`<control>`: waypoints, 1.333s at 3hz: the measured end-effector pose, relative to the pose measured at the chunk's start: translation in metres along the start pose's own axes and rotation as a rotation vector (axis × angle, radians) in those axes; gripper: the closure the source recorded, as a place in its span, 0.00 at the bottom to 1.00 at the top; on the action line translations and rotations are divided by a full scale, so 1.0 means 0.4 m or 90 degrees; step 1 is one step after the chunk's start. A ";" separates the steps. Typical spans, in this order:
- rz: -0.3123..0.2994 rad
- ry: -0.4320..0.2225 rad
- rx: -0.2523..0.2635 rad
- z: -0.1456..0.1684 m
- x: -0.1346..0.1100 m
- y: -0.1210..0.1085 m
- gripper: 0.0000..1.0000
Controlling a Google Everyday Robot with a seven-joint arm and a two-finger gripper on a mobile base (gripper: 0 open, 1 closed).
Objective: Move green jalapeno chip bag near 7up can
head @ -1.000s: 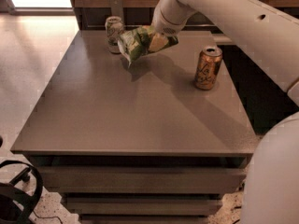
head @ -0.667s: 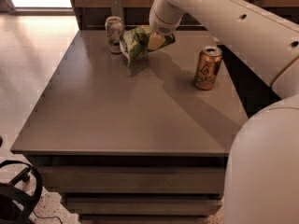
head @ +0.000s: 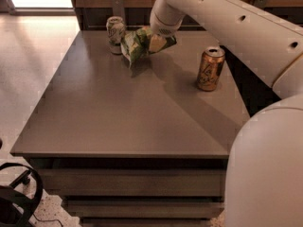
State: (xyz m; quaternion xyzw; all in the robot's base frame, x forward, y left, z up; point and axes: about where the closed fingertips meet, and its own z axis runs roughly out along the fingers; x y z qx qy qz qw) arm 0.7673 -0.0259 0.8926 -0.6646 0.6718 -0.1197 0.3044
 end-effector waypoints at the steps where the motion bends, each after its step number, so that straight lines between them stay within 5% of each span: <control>1: 0.000 0.000 -0.002 0.005 0.000 0.003 0.37; 2: -0.001 0.001 -0.004 0.010 -0.001 0.006 0.13; 3: -0.002 0.001 -0.006 0.014 -0.002 0.009 0.00; 4: -0.002 0.001 -0.006 0.015 -0.002 0.009 0.00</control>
Offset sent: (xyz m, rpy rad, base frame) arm 0.0001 0.0006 -0.0017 -0.0008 0.0024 0.0010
